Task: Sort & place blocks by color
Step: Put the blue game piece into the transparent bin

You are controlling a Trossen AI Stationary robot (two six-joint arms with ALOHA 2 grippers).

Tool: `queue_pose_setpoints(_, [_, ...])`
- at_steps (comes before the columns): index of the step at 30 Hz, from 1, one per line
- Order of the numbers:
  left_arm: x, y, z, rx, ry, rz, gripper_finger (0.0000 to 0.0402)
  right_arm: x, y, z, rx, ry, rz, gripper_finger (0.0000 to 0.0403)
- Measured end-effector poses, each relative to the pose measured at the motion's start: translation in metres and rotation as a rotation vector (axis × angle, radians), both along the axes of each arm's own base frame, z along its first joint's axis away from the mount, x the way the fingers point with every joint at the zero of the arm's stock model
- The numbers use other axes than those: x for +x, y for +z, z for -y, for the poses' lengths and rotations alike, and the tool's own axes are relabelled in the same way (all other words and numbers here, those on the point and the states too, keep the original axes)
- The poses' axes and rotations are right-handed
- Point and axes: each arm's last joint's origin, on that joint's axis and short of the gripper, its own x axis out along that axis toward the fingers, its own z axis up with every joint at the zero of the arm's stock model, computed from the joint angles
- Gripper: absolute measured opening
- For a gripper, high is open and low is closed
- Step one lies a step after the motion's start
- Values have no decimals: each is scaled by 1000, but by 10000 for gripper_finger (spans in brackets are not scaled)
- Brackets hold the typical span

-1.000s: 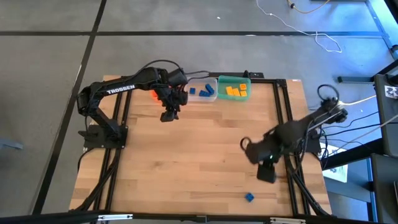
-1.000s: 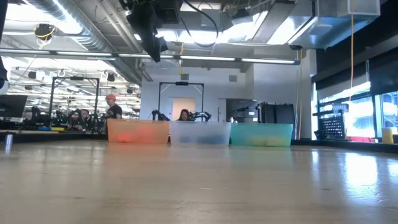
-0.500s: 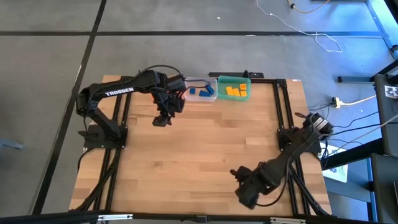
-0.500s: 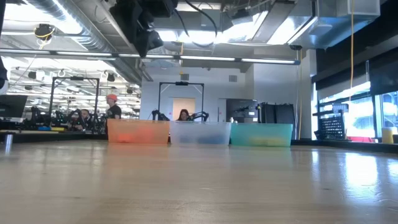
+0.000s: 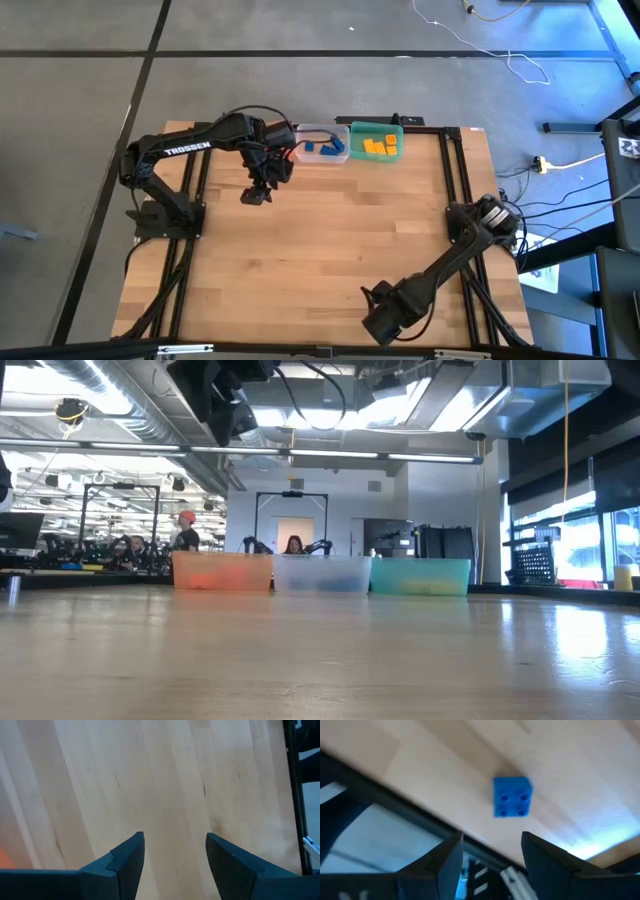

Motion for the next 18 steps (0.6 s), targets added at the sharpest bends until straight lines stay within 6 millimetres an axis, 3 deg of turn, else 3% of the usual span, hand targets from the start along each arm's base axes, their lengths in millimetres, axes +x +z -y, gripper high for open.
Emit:
queue_pose_setpoints(12, [-1,1,0,-10,22,-2,201,-3,-20,0,-51,25,-55,200])
queue_pose_setpoints(18, [-1,1,0,-18,42,-7,201,-7,-43,1,12,28,-58,200])
